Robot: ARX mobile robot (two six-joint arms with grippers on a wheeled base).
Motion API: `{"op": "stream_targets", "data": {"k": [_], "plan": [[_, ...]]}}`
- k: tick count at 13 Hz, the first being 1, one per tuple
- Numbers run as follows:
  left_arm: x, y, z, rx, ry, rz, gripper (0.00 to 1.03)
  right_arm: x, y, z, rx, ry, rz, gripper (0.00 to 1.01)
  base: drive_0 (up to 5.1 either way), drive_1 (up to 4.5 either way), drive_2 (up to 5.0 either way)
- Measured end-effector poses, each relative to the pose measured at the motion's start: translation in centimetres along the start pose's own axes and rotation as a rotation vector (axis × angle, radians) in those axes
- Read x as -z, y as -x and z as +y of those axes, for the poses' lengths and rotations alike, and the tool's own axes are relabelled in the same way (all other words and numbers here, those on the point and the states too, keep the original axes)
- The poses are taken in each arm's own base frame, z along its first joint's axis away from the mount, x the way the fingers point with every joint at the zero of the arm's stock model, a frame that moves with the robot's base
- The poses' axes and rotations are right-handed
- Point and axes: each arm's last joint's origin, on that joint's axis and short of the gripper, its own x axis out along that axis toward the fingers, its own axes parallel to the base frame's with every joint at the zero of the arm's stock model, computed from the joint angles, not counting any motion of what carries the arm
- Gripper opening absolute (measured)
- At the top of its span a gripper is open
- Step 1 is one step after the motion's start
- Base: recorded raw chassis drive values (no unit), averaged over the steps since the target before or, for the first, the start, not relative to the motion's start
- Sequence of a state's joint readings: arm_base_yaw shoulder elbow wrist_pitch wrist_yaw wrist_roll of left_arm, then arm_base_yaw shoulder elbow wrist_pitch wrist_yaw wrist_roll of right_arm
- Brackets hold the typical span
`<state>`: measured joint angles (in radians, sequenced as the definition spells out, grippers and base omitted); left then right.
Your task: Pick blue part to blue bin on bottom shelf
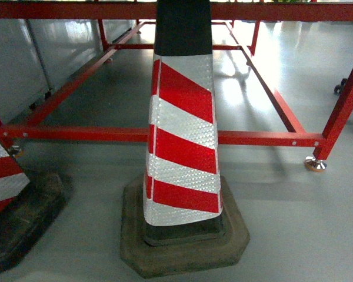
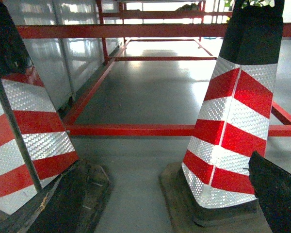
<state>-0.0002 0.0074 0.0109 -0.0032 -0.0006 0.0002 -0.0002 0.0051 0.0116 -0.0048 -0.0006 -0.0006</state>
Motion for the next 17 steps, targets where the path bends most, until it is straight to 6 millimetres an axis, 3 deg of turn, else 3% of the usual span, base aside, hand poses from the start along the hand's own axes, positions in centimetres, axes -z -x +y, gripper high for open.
{"op": "stream_targets", "data": {"k": [17], "plan": [[0.02,0.00,0.00,0.000,0.000,0.002,0.98,0.01,0.00,0.00,0.000,-0.001,0.001,0.98,0.0,0.00,0.0]]}}
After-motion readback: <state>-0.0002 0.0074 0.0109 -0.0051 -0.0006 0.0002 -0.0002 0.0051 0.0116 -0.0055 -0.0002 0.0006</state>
